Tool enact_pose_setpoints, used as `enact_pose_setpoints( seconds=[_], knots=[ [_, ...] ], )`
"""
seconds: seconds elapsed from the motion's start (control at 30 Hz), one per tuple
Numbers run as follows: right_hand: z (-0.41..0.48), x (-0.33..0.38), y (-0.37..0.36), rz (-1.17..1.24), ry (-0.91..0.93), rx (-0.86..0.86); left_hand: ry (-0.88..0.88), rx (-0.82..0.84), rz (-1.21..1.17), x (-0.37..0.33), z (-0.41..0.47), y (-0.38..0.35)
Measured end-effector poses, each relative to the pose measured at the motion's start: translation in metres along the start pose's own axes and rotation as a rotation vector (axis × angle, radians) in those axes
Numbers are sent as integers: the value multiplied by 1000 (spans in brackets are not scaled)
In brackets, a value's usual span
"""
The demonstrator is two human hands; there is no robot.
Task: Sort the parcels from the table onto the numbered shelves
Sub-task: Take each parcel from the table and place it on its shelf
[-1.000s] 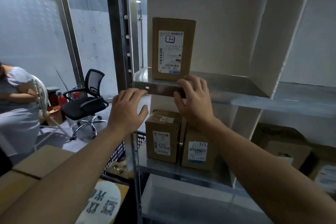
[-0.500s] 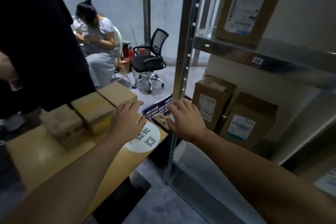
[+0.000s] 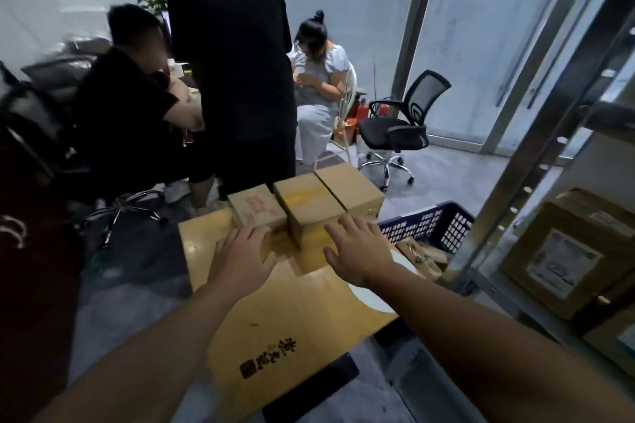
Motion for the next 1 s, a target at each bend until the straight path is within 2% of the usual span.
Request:
enact_pose_setpoints(
  seconds=[0.2, 0.47, 0.87, 1.0],
  knots=[
    [41, 33, -26, 28, 21, 95, 14, 84, 74, 55, 23, -10],
    [89, 54, -56, 115, 79, 192, 129, 144, -10, 80, 45, -34],
    [195, 41, -121, 233, 152, 320, 272, 185, -46, 111, 117, -83],
    [222, 42, -139, 190, 206, 343, 358, 157, -98, 117, 138, -104]
  ],
)
Point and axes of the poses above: each hand's wrist, its own z-axis towards the middle knuckle, its own y-axis out of the back of the hand, x = y × z, the point moved 6 cm from there along z, towards the middle knuckle, and after that the axes turned 1 degree about -z, right-handed, at the moved point
